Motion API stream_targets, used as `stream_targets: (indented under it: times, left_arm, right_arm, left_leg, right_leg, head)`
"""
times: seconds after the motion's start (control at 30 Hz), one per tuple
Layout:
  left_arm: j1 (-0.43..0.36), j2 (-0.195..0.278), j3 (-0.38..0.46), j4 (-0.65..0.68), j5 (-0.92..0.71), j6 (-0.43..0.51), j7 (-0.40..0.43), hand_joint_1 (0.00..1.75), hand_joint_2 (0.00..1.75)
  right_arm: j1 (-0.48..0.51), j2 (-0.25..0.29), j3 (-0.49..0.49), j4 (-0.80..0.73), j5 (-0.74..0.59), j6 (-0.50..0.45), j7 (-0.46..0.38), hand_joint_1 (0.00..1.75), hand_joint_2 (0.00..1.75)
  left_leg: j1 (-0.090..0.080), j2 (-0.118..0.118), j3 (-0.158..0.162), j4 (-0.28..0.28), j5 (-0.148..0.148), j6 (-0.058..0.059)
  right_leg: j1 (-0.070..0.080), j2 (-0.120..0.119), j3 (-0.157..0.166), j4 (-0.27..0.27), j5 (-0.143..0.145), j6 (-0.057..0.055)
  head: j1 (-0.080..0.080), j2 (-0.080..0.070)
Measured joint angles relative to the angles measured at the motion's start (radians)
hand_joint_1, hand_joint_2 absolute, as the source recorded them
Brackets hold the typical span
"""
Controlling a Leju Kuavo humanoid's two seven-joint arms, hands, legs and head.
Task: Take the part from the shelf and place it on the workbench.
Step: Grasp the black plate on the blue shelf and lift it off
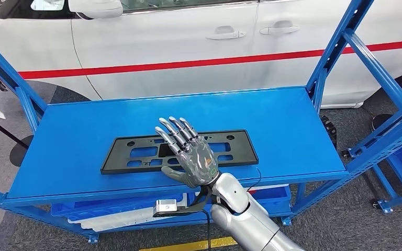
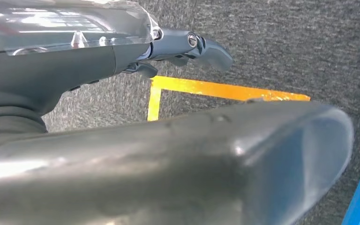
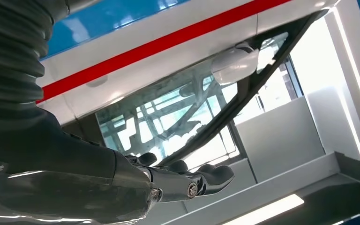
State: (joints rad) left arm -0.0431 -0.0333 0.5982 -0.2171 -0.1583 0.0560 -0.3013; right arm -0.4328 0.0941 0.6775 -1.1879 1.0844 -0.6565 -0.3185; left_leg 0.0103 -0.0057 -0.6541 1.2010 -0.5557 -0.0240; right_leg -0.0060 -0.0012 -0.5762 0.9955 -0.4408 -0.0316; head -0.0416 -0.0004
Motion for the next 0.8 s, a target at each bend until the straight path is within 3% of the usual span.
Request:
stream_targets:
  times: [0.07, 0.1, 0.17, 0.23, 0.27, 0.4, 0.47, 0.53, 0.57, 0.6, 0.63, 0.7, 0.73, 0.8]
  left_arm:
    - [0.002, 0.000, 0.000, 0.000, 0.000, 0.000, 0.000, 0.00, 0.00]
    - [0.004, 0.000, 0.000, 0.000, 0.000, 0.000, 0.000, 0.00, 0.00]
    - [0.003, 0.001, 0.000, 0.000, -0.001, 0.000, 0.000, 0.00, 0.00]
    - [0.000, 0.003, 0.001, 0.000, -0.005, 0.000, 0.000, 0.00, 0.00]
    - [-0.001, 0.003, 0.002, 0.000, -0.007, -0.001, 0.000, 0.00, 0.00]
    - [0.003, 0.003, 0.007, 0.000, -0.016, -0.002, -0.001, 0.00, 0.00]
    - [0.003, 0.003, 0.008, 0.000, -0.018, -0.004, -0.002, 0.00, 0.00]
    - [0.002, 0.004, 0.011, 0.000, -0.020, -0.006, -0.002, 0.00, 0.00]
    - [0.003, 0.004, 0.013, 0.000, -0.020, -0.007, -0.003, 0.00, 0.00]
    - [0.003, 0.004, 0.016, 0.000, -0.021, -0.008, -0.003, 0.00, 0.00]
    - [0.003, 0.004, 0.019, 0.000, -0.022, -0.009, -0.003, 0.00, 0.00]
    - [0.002, 0.004, 0.023, 0.000, -0.024, -0.012, -0.003, 0.00, 0.00]
    - [0.002, 0.004, 0.024, 0.000, -0.026, -0.013, -0.003, 0.00, 0.00]
    - [0.001, 0.003, 0.025, 0.000, -0.031, -0.015, -0.004, 0.00, 0.00]
  right_arm:
    - [-0.009, 0.007, 0.007, 0.032, 0.034, -0.001, 0.015, 0.00, 1.75]
    - [-0.015, 0.011, 0.011, 0.050, 0.053, 0.001, 0.024, 0.00, 1.75]
    - [-0.034, 0.020, 0.021, 0.090, 0.079, 0.007, 0.036, 0.00, 1.75]
    - [-0.056, 0.028, 0.028, 0.138, 0.083, 0.011, 0.037, 0.00, 1.75]
    - [-0.065, 0.030, 0.031, 0.163, 0.080, 0.011, 0.034, 0.00, 1.75]
    - [-0.087, 0.030, 0.032, 0.262, 0.052, -0.002, 0.009, 0.00, 1.75]
    - [-0.100, 0.029, 0.031, 0.303, 0.041, -0.007, 0.003, 0.00, 1.75]
    - [-0.110, 0.028, 0.029, 0.344, 0.038, -0.012, 0.003, 0.00, 1.75]
    - [-0.114, 0.027, 0.028, 0.364, 0.039, -0.014, 0.004, 0.00, 1.75]
    - [-0.118, 0.026, 0.027, 0.381, 0.043, -0.016, 0.007, 0.00, 1.75]
    - [-0.123, 0.025, 0.026, 0.395, 0.048, -0.018, 0.011, 0.00, 1.75]
    - [-0.138, 0.025, 0.026, 0.417, 0.069, -0.025, 0.025, 0.00, 1.75]
    - [-0.147, 0.025, 0.026, 0.426, 0.085, -0.029, 0.035, 0.00, 1.75]
    - [-0.159, 0.025, 0.025, 0.441, 0.126, -0.033, 0.056, 0.00, 1.75]
  left_leg:
    - [0.003, 0.000, -0.049, 0.091, -0.023, -0.006]
    - [0.004, 0.000, -0.049, 0.083, -0.005, -0.008]
    - [0.008, 0.001, 0.006, -0.042, 0.069, -0.008]
    - [0.008, 0.001, 0.063, -0.164, 0.115, -0.001]
    - [0.006, 0.000, 0.074, -0.190, 0.120, 0.005]
    - [0.005, -0.002, 0.076, -0.199, 0.123, 0.033]
    - [0.006, 0.000, 0.077, -0.202, 0.125, 0.043]
    - [0.004, 0.000, 0.076, -0.202, 0.124, 0.047]
    - [0.003, 0.000, 0.076, -0.202, 0.124, 0.048]
    - [0.002, -0.001, 0.077, -0.202, 0.123, 0.048]
    - [0.001, -0.002, 0.079, -0.202, 0.122, 0.048]
    - [-0.001, -0.003, 0.083, -0.201, 0.120, 0.046]
    - [-0.003, -0.003, 0.083, -0.200, 0.118, 0.043]
    - [-0.004, -0.002, 0.081, -0.199, 0.116, 0.033]
  right_leg:
    - [0.000, -0.001, 0.000, 0.001, -0.001, 0.000]
    - [0.000, -0.001, 0.001, 0.001, -0.002, 0.000]
    - [0.000, 0.001, 0.004, 0.003, -0.005, 0.005]
    - [0.004, 0.002, 0.003, 0.008, -0.008, 0.014]
    - [0.006, 0.002, 0.002, 0.009, -0.009, 0.019]
    - [0.003, 0.002, -0.006, 0.028, -0.024, 0.040]
    - [0.000, 0.002, -0.047, 0.117, -0.076, 0.048]
    - [0.000, 0.002, -0.117, 0.257, -0.135, 0.053]
    - [0.000, 0.002, -0.142, 0.303, -0.144, 0.053]
    - [0.000, 0.002, -0.148, 0.309, -0.133, 0.052]
    - [0.000, 0.002, -0.135, 0.275, -0.105, 0.048]
    - [0.003, 0.002, -0.067, 0.131, -0.032, 0.036]
    - [0.006, 0.002, -0.039, 0.069, -0.009, 0.030]
    - [0.011, 0.002, -0.017, 0.013, 0.003, 0.022]
  head:
    - [0.000, 0.000]
    - [0.000, 0.000]
    - [0.000, 0.000]
    - [0.000, 0.000]
    - [0.000, 0.000]
    - [0.000, 0.000]
    - [0.000, 0.000]
    - [0.000, 0.000]
    - [0.000, 0.000]
    - [0.000, 0.000]
    - [0.000, 0.000]
    - [0.000, 0.000]
    - [0.000, 0.000]
    - [0.000, 0.000]
